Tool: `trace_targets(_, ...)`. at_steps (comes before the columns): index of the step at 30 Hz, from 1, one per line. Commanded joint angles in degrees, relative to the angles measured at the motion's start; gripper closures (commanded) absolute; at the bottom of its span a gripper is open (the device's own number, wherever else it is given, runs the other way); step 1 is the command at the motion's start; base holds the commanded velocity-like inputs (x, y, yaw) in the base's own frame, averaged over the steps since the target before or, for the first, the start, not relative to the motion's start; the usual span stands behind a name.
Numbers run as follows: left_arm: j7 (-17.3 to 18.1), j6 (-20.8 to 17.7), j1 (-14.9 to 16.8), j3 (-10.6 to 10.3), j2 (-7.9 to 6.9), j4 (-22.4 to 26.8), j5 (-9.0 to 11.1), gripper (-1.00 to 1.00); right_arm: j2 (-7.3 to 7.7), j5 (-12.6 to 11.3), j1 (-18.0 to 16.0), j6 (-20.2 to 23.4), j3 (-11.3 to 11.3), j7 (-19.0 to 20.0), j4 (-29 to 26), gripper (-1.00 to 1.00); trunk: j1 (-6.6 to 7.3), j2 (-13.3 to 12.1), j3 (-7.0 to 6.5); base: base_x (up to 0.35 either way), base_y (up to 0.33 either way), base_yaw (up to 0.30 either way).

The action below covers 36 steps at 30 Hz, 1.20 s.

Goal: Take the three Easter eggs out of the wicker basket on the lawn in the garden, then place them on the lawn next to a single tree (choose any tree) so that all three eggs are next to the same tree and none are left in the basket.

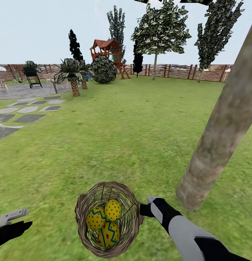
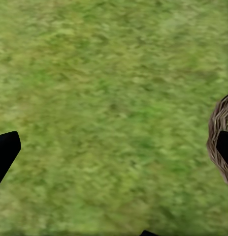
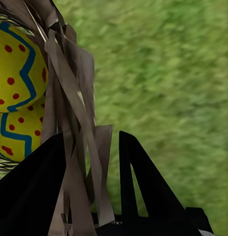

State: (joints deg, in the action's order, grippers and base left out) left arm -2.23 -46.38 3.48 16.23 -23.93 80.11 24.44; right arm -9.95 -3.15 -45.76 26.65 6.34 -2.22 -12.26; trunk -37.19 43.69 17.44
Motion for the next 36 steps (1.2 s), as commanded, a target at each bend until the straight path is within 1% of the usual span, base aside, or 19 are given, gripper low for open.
trace_targets(1, -0.23, -0.29, 0.04, 0.03, 0.01, 0.05, 0.44, -1.0, -0.05, -0.9, -0.03, 0.25, 0.6, -0.24, -0.13, 1.0, -0.24, 0.49, 0.26, 0.0, 0.0, 0.0)
trace_targets(36, -0.18, -0.29, 0.04, 0.12, 0.03, 0.05, 0.53, -1.0, -0.05, -0.89, -0.03, 0.25, 0.6, -0.24, -0.13, 1.0, -7.92, 14.52, 6.54, 0.0, 0.0, 0.0)
